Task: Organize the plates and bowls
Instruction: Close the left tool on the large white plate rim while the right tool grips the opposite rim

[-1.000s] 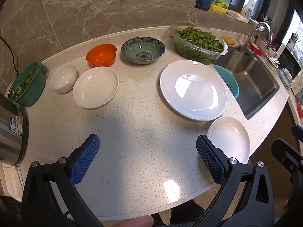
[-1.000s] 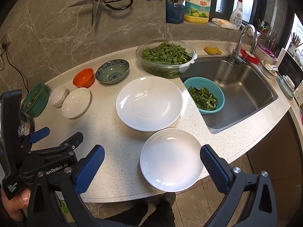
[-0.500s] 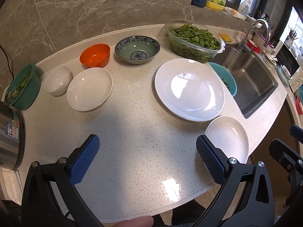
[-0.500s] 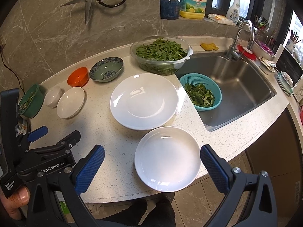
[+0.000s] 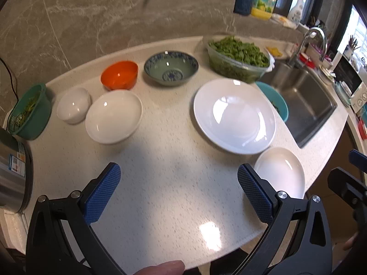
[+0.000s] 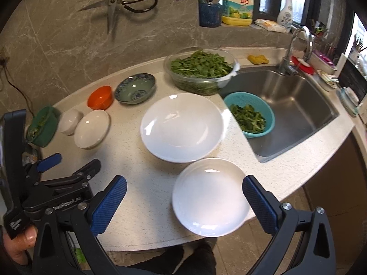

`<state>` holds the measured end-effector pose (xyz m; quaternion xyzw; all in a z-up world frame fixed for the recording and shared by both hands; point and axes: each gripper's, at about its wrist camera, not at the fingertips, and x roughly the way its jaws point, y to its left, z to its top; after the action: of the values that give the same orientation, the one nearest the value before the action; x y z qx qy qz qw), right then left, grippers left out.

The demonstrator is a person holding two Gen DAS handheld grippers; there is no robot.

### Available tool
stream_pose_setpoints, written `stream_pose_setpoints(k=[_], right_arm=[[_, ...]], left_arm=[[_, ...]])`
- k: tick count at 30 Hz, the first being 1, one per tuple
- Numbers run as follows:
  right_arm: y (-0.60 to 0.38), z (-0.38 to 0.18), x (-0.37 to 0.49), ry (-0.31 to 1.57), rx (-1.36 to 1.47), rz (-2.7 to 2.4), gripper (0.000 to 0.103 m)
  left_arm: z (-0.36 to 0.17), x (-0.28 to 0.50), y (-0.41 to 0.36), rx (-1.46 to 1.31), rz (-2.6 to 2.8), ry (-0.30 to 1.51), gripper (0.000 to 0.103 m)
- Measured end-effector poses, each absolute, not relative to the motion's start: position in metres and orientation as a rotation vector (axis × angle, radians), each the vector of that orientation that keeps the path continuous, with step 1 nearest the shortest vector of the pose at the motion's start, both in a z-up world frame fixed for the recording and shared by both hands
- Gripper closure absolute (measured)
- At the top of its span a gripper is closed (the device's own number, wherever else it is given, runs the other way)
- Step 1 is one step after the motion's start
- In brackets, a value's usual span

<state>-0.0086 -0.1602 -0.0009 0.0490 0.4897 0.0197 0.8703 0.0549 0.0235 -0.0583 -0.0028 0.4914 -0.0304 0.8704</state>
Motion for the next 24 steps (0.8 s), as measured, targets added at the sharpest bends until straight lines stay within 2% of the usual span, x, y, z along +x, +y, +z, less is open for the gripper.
stream_pose_setpoints(k=[4, 9, 17, 22, 24], right_arm=[[-0.166, -0.004, -0.005, 0.945, 0.153, 0.185, 0.0], [-0.193, -0.031, 0.022, 1.033, 0.172, 0.244, 0.0], [-0.303, -0.109, 0.113, 1.186, 0.62, 0.45, 0.0], [-0.354, -0.16, 0.177, 1.2, 0.923, 0.617, 0.001], [-0.359, -0.177, 0.2, 1.24, 0.946, 0.642, 0.002]], left_arm=[[-0.064, 0.06, 0.028, -0.057, -0.186, 0.969, 0.0], [-0.102, 0.086, 0.033, -0.134, -0.221, 1.132, 0.0], [-0.154, 0.144, 0.05, -0.297, -0.117, 1.211, 0.0], [-0.173, 0.182, 0.036, -0.329, -0.143, 1.227, 0.001], [-0.182, 0.195, 0.031, -0.313, -0.138, 1.242, 0.008]])
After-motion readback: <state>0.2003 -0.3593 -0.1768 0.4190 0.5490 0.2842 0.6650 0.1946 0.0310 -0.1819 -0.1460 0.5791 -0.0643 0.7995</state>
